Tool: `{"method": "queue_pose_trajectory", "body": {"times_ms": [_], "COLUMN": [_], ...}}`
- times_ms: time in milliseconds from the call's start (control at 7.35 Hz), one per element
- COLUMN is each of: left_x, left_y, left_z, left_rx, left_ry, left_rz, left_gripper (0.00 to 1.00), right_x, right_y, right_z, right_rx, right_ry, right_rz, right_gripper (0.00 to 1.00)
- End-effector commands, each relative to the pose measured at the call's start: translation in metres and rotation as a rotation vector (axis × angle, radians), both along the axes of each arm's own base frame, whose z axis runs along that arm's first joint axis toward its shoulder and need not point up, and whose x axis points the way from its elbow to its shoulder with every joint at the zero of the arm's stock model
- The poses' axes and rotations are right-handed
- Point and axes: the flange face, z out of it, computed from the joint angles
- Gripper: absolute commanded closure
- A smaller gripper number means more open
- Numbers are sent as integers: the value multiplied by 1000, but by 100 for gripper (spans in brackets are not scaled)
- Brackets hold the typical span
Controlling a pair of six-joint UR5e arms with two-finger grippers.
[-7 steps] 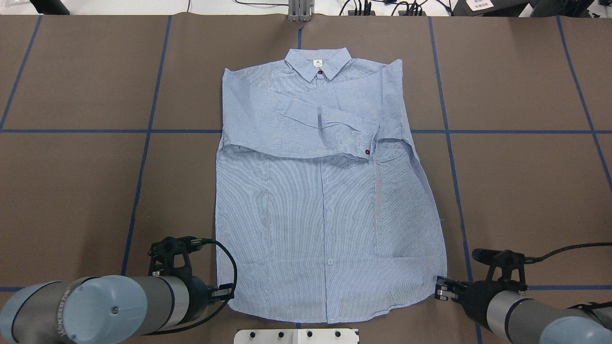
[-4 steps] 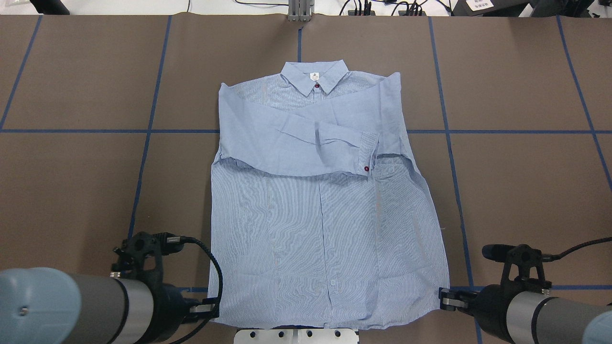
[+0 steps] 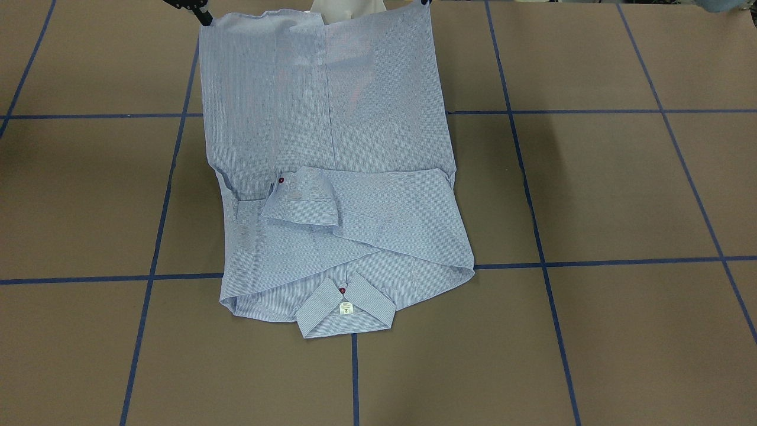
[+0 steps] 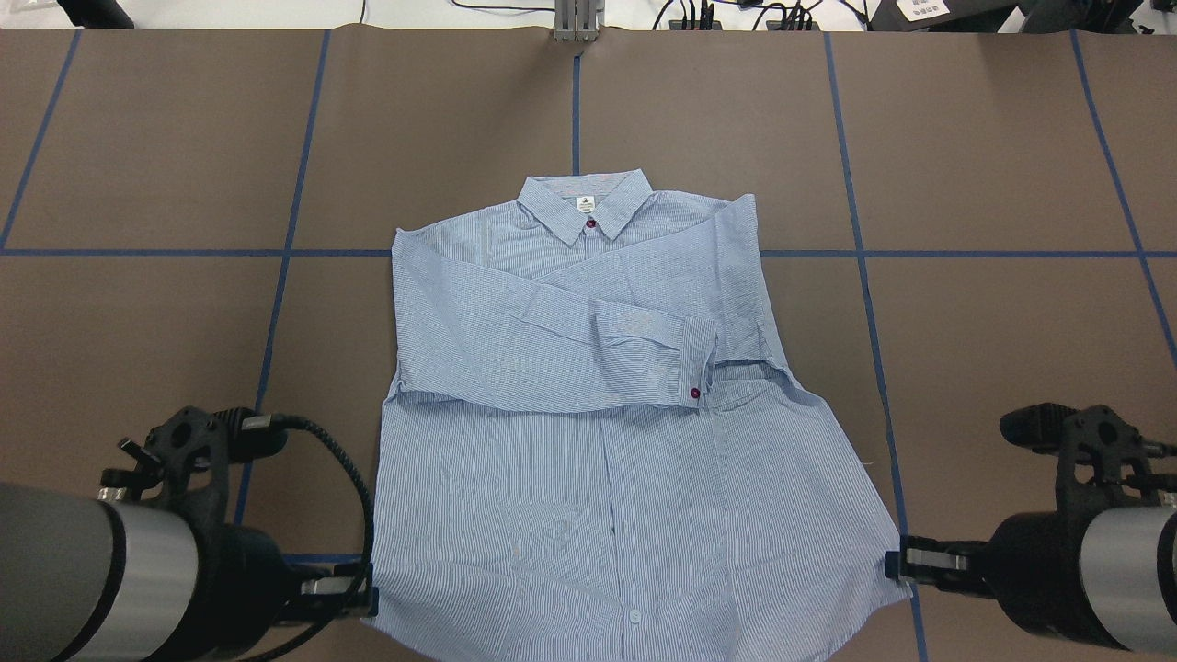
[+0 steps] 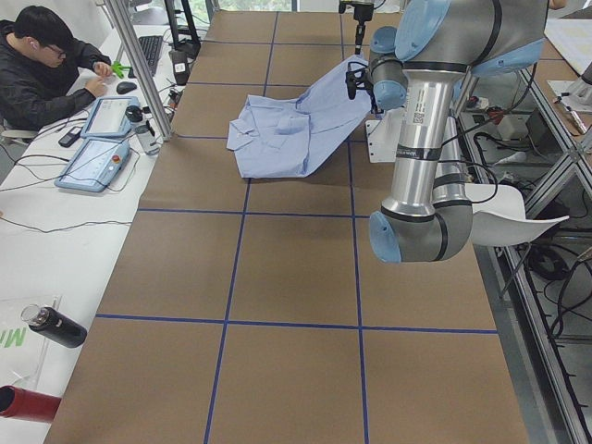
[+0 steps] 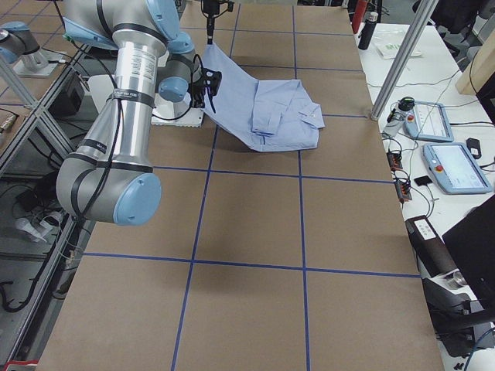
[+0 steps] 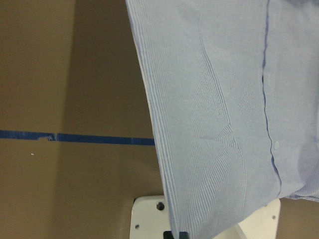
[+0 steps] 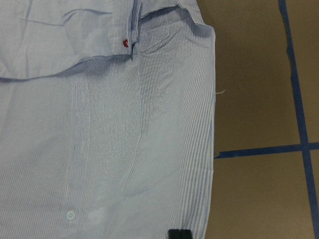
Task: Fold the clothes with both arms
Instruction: 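Lift the hem with both grippers and fold it toward the collar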
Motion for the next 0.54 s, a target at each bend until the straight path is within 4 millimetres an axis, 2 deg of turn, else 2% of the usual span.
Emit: {"method": "queue_pose_trajectory", "body": {"times_ms": [0, 136, 272, 408], "left_x": [42, 40, 16, -8], "left_y": [-76, -120, -154, -178], "left_z": [5, 9, 12, 11], "left_rx": [14, 76, 99, 139], "left_ry": [-81, -118, -133, -141], "left_rz": [-128, -170, -238, -276], "left_gripper": [100, 100, 100, 100], "right_x": [-42, -60, -58, -46], "right_y": [-70, -107, -149, -190], "right_z": [-3, -20, -30, -34], "right_rx": [37, 79, 95, 111], "right_ry": [44, 74, 109, 125], "right_rz": [91, 120, 181, 211], "right_gripper": [100, 100, 100, 100]}}
